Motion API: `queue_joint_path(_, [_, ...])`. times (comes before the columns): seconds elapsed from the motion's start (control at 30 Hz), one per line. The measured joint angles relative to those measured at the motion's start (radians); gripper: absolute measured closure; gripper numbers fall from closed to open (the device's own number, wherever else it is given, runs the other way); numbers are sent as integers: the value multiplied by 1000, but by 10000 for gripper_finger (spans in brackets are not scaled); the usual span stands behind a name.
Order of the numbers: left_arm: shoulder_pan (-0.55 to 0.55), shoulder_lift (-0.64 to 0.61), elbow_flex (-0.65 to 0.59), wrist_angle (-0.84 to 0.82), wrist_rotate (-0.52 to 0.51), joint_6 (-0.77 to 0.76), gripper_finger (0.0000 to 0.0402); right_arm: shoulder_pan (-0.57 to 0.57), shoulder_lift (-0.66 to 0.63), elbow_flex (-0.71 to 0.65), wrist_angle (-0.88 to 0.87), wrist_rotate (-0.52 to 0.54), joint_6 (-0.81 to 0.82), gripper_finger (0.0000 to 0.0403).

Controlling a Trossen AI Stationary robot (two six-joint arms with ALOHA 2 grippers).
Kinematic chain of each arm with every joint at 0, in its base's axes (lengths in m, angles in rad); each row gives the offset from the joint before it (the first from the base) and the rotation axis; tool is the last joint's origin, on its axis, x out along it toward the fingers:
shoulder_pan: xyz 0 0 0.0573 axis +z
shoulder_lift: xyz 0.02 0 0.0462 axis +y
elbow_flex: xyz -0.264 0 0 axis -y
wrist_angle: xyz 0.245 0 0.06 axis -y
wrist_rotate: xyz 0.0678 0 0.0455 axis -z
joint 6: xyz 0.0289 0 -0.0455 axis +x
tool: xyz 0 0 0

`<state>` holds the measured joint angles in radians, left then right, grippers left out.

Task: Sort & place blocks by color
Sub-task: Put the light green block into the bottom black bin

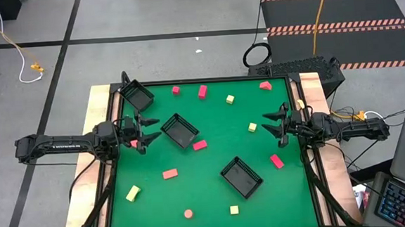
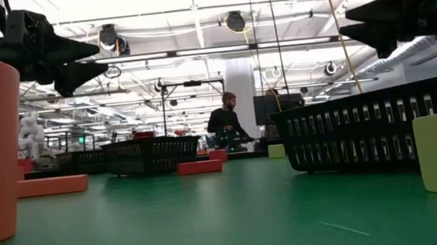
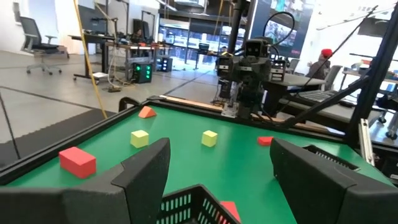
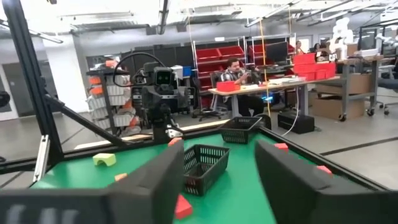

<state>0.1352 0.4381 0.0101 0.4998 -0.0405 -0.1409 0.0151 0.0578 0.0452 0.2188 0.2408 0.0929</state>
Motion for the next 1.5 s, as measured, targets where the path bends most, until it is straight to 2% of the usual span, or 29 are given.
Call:
queue_joint_path(0.13, [2, 0, 2, 28, -57, -7, 124, 0, 0, 0, 4, 81, -3, 111])
queue_joint_path(0.27, [22, 0, 75, -88, -92, -11, 124, 0, 39, 9, 30, 141, -62, 75])
queue_joint_path(0.43, [66, 36, 251, -365, -125, 36, 124, 0, 163, 82, 26, 200, -133, 69])
queue_joint_path(0.57, [117, 102, 381, -491, -159, 54, 124, -1, 309, 183, -32, 210, -143, 69])
queue_joint_path(0.77, [186, 209, 498, -530, -159, 54, 124, -2, 582, 410, -221, 244, -153, 69])
queue_joint_path(0.93, [204, 285, 507, -534, -144, 49, 124, -10, 797, 622, -538, 291, -117, 69])
queue_joint_path(1.07, [199, 337, 490, -536, -142, 34, 124, -31, 937, 743, -790, 282, -23, 69])
queue_joint_path(1.17, [189, 371, 488, -534, -141, 34, 124, -42, 1006, 781, -891, 269, 21, 69])
queue_joint_path(1.37, [172, 420, 488, -534, -141, 33, 124, -74, 1091, 782, -961, 103, 110, 69])
queue_joint_path(1.5, [162, 437, 487, -529, -141, 33, 124, -75, 1141, 777, -958, 70, 131, 69])
